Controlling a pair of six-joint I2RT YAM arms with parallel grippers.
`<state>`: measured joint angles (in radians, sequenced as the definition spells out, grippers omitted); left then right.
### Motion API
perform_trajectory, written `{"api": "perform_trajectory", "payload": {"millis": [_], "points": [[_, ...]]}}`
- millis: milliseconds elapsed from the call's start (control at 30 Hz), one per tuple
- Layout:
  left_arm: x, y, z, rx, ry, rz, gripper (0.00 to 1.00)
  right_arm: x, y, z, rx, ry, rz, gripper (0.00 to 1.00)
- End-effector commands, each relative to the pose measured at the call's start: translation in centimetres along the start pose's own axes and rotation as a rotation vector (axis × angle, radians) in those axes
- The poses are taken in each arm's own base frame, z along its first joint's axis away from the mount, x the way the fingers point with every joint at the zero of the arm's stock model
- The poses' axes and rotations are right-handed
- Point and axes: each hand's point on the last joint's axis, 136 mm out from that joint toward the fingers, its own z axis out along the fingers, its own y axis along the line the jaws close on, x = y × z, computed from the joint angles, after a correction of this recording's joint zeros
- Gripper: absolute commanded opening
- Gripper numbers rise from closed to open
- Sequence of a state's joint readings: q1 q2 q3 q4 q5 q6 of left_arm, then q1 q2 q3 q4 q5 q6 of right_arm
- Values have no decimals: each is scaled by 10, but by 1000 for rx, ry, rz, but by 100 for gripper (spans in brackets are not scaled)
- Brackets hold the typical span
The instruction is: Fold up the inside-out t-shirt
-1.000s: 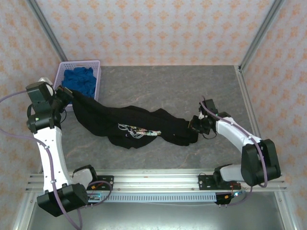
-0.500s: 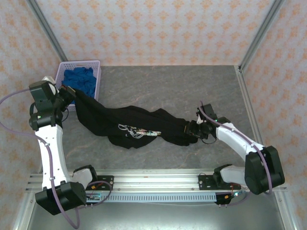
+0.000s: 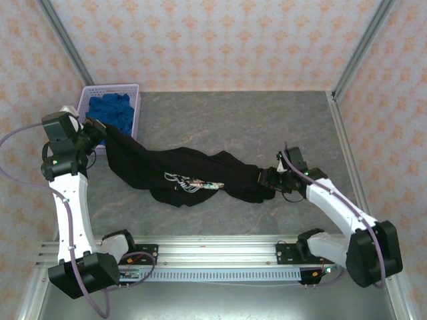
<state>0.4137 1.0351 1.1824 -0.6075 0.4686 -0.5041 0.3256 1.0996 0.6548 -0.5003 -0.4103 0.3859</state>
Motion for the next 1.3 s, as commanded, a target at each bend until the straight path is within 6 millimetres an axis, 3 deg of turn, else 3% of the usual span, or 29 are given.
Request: {"api": "perform_trajectory", "payload": {"millis": [0, 267, 533, 967, 1067, 1133, 1267], "points": [[-11, -13, -3, 45, -34, 34, 0, 13, -6, 7, 24, 27, 0, 47], [-11, -15, -5, 49, -37, 38, 0, 6, -6, 27, 47, 45, -22, 52], [-10, -15, -5, 49, -33, 37, 0, 0, 1, 42, 24, 64, -29, 51], [-11, -15, -4, 48, -33, 44, 0, -4, 12, 44, -21, 61, -16, 10], [-12, -15, -2, 46, -31, 41, 0, -13, 18, 34, -26, 34, -29, 0], [-12, -16, -2, 48, -29, 38, 0, -24, 27, 21, -36, -5, -51, 0], [-18, -24, -3, 79, -41, 11, 0, -71, 60, -28, -143, -139, -59, 0]]}}
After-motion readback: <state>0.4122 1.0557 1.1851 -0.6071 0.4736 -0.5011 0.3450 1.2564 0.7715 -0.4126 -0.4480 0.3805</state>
